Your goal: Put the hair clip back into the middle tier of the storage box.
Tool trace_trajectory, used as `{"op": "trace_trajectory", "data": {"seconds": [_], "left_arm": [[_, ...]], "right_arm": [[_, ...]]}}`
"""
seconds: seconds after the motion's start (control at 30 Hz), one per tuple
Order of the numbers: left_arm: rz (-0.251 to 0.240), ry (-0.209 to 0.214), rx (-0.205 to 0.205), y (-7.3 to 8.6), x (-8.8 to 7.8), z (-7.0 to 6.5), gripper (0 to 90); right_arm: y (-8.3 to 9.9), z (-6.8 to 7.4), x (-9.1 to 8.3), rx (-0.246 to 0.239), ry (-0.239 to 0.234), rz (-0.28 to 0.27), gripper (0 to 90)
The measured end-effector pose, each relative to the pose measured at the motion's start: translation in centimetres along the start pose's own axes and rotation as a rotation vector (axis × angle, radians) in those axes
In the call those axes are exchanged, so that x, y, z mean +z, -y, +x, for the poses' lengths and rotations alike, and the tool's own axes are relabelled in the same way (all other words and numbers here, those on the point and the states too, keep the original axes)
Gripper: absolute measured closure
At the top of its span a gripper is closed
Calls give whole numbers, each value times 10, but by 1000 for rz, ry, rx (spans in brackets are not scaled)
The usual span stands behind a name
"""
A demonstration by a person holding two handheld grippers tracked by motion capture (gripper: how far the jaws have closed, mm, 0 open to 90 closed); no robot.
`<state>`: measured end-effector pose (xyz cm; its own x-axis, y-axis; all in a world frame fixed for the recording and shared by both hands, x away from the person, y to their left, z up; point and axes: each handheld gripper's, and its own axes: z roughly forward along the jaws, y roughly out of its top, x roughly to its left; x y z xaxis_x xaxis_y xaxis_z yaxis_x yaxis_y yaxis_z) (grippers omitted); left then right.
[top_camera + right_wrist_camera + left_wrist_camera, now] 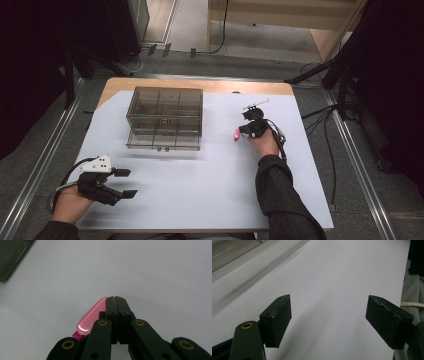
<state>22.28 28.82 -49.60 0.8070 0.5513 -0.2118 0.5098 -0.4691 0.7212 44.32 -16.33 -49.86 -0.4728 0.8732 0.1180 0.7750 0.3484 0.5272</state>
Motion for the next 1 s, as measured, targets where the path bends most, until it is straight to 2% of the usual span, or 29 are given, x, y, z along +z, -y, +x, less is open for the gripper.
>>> {"op": "trace_trajectory", "data": {"seconds": [0.2, 0.33, 0.47, 0.63, 1.0], "left_arm": [[4, 4, -1, 0, 0, 0, 217], [1, -1, -2, 0, 0, 0, 217], [5, -2, 0, 0, 0, 0, 217], [6, -1, -3, 0, 0, 0, 217], [4, -2, -3, 1, 0, 1, 217]], "right_arm": [[-6, 3, -10, 27, 3, 2, 857], [-12, 9, -16, 44, 24, 27, 790], [-18, 15, -19, 82, 31, 58, 717], [-22, 20, -14, 120, 50, 129, 670], [-26, 29, -1, 126, 82, 215, 633]]}}
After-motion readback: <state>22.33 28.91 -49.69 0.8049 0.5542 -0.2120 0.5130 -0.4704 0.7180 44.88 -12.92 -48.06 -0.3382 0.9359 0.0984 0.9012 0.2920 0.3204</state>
